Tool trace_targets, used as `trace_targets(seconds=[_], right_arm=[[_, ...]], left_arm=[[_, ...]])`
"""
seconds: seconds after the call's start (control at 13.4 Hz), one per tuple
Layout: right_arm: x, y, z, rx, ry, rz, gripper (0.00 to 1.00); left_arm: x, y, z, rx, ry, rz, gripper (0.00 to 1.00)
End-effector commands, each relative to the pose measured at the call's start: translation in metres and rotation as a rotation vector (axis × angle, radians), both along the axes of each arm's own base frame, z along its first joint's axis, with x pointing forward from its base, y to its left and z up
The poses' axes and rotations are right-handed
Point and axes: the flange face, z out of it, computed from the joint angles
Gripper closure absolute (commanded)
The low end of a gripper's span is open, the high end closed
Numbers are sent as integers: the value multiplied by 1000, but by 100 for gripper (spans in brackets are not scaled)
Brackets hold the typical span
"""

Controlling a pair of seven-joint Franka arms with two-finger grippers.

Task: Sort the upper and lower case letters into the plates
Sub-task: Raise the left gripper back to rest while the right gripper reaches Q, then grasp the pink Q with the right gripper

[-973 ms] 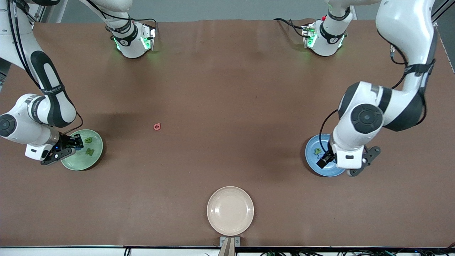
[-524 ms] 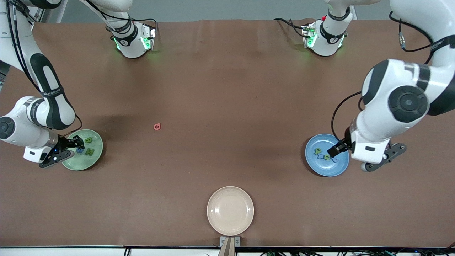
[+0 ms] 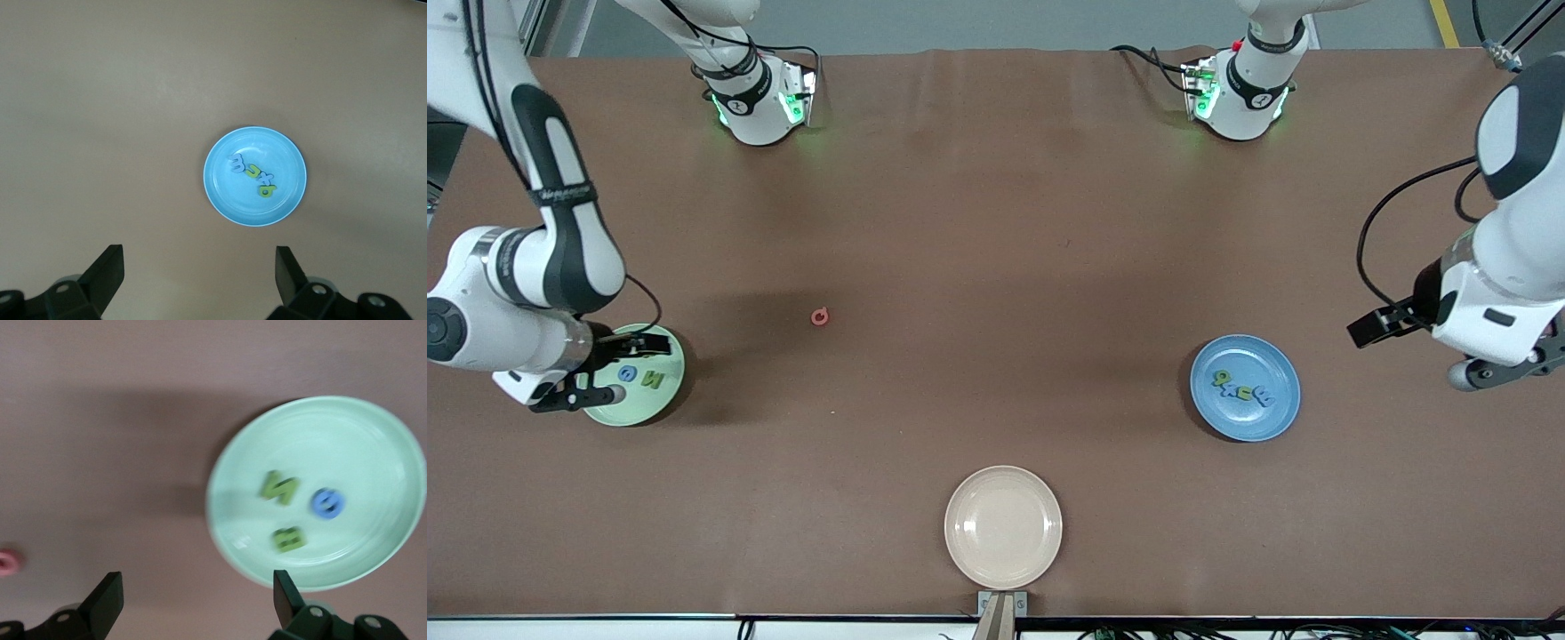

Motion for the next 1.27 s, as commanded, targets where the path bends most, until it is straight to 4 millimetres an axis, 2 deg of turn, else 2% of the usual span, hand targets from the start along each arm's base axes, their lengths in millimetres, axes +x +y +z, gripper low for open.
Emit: trace_targets(seconds=[0.0,0.07,0.15,0.22,0.3,0.45,0.52,0.75,0.82,1.05,1.2], right_arm=[[-26,64,11,-36,14,-180,0],[-32,91,9,-57,16,-246,0],[-38,116,5,-76,10,-291,0],[-49,138,-4,-87,0,-310,0],[-60,150,-19,-88,-10,-300,0],[-80,159,-50,-78,-52,-311,0],[-89,173,-62,-71,-76,-314,0],[-103,202,-72,-66,-108,-326,0],[-104,205,-73,-65,-109,-324,0],[-118,212,-91,-42,-157,-308,0],[-120,210,-99,-44,-153,-310,0]], left_arm=[[-22,10,32,-10,3,-64,0],[-30,17,42,-6,-4,-69,0],[-41,14,50,-8,-2,-78,0],[-49,21,57,-7,-1,-90,0],[-56,25,62,-17,2,-127,0],[-73,40,66,-42,13,-165,0],[-80,46,69,-58,15,-187,0],[-94,37,68,-53,23,-228,0],[-97,31,68,-53,23,-238,0],[-97,29,67,-54,24,-240,0],[-100,32,67,-56,26,-236,0]])
